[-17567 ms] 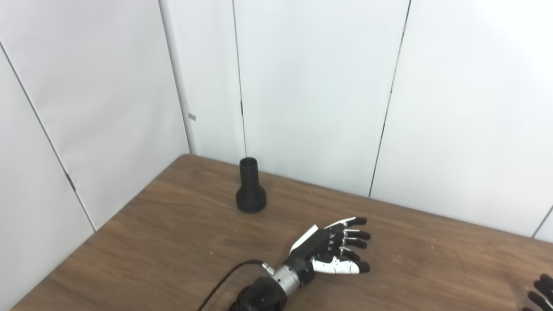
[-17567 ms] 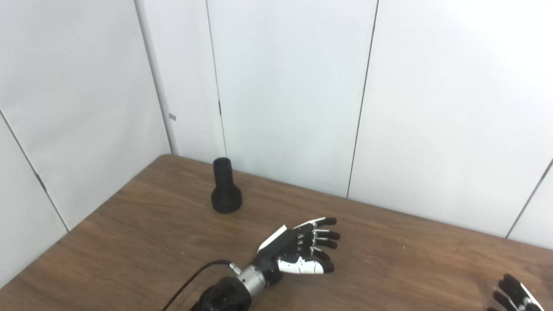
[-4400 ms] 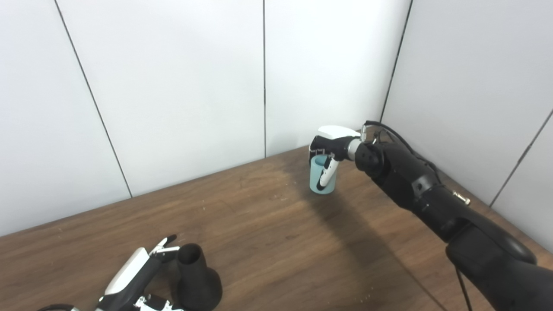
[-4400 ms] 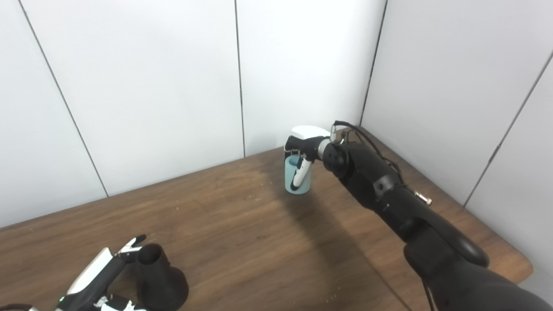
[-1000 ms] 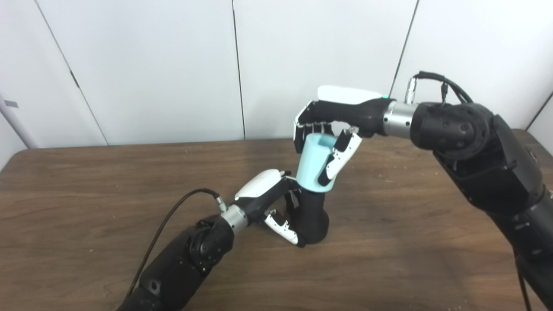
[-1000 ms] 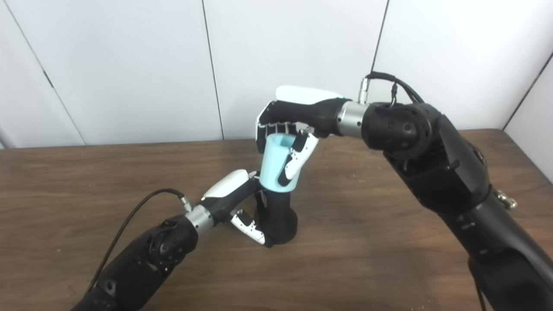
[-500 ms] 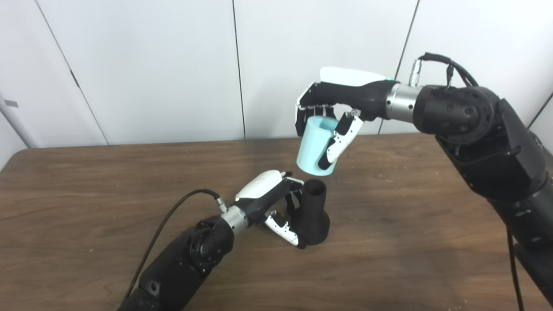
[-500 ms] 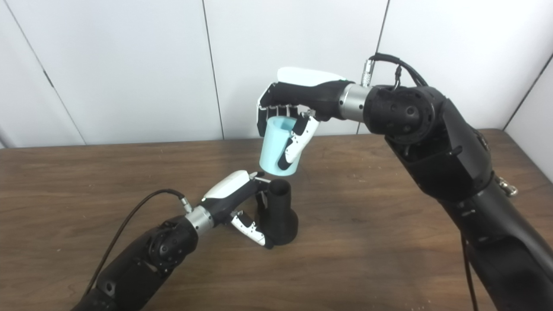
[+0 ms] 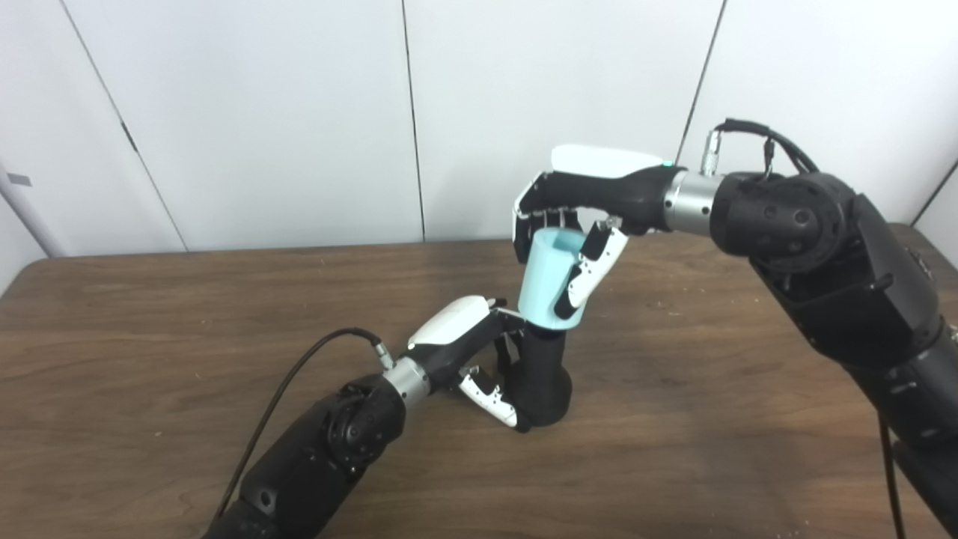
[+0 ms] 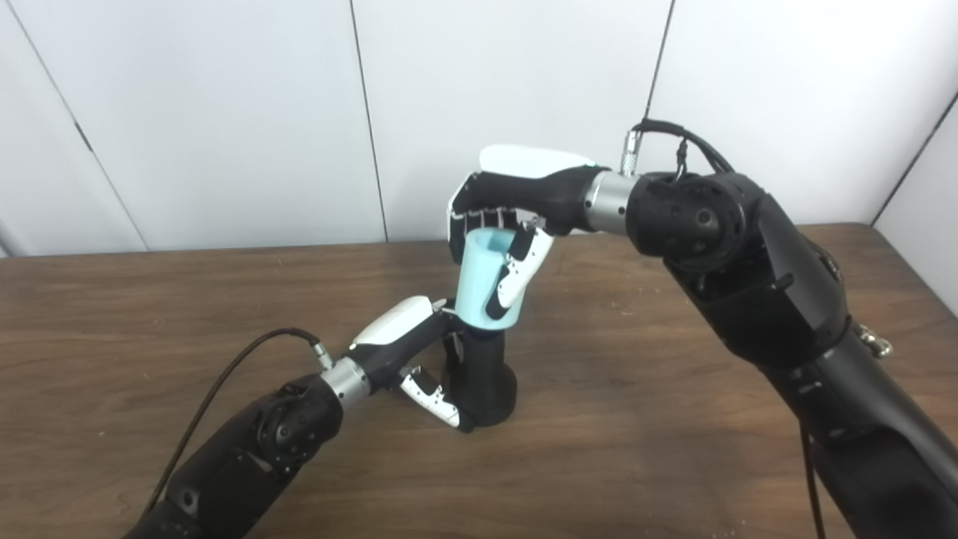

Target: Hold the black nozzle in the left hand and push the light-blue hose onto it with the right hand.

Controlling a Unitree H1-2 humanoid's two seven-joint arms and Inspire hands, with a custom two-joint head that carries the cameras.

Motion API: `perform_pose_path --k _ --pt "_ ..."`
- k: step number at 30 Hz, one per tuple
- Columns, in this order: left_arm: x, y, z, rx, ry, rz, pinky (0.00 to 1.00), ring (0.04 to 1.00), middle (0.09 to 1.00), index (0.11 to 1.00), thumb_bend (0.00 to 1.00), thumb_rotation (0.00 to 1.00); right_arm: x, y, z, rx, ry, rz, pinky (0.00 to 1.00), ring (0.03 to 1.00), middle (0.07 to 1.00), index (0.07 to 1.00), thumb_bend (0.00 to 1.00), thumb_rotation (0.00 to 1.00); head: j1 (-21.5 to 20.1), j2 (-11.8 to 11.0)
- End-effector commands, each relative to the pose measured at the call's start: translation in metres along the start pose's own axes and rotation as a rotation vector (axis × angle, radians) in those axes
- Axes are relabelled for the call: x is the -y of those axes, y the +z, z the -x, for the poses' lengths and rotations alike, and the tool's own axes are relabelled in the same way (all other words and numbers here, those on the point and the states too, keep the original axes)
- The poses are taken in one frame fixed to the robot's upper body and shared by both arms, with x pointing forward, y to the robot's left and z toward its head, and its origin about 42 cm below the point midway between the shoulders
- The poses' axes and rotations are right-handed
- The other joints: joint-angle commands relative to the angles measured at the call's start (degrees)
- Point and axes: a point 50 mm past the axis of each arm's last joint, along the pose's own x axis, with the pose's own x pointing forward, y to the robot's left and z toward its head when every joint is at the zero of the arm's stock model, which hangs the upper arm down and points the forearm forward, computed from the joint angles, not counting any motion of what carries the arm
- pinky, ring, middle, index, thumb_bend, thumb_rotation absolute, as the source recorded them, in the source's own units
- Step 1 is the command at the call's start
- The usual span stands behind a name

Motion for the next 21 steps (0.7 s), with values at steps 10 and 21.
perform_pose_path --k 10,21 --pt "0.05 -0.025 0.025 -0.124 -0.237 -0.014 1.0 0.626 0.489 0.48 0.53 0.0 0.011 -0.007 0.004 -0.007 0.002 0.041 0.36 0.455 0.476 0.479 0.5 0.0 0.2 0.5" --pt "0.052 -0.023 0.025 -0.124 -0.239 -0.009 1.0 0.624 0.479 0.484 0.53 0.0 0.006 -0.01 0.001 -0.012 0.008 0.018 0.36 0.458 0.474 0.479 0.5 0.0 0.4 1.0"
